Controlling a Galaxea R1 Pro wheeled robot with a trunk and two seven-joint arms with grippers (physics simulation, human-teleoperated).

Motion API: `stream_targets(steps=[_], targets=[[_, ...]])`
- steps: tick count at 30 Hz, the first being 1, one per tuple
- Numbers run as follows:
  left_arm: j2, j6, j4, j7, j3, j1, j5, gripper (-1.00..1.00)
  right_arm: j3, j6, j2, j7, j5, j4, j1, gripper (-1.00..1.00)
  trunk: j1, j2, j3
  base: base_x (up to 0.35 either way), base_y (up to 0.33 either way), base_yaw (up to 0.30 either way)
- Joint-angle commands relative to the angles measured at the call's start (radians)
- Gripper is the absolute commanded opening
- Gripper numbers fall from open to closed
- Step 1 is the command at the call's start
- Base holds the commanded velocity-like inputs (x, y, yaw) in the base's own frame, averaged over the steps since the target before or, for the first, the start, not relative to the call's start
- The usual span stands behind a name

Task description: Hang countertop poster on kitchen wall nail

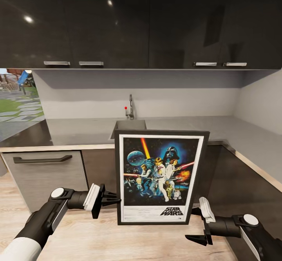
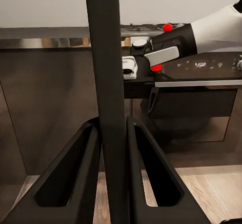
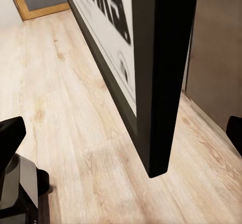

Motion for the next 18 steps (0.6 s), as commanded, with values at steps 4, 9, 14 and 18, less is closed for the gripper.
stream_targets(steps=[4,9,14,18], targets=[[0.001,-0.013,0.001,0.000,-0.003,-0.001,0.006,-1.00,0.004,-0.006,-0.001,0.001,-0.003,0.000,-0.001,1.00,0.000,-0.001,-0.001,0.000,0.000,0.000],[0.001,-0.013,0.001,0.000,-0.003,-0.001,0.006,-1.00,0.004,-0.006,-0.001,0.001,-0.002,0.000,-0.001,1.00,0.000,-0.001,-0.001,0.000,0.000,0.000],[0.001,-0.013,0.001,0.000,-0.003,-0.001,0.006,-1.00,0.004,-0.006,-0.001,0.001,-0.003,-0.001,-0.001,1.00,0.000,-0.001,-0.001,0.000,0.000,0.000],[0.001,-0.013,0.001,0.000,-0.003,-0.001,0.006,-1.00,0.004,-0.006,-0.001,0.001,-0.004,-0.001,-0.001,-1.00,0.000,-0.001,-0.001,0.000,0.000,0.000]])
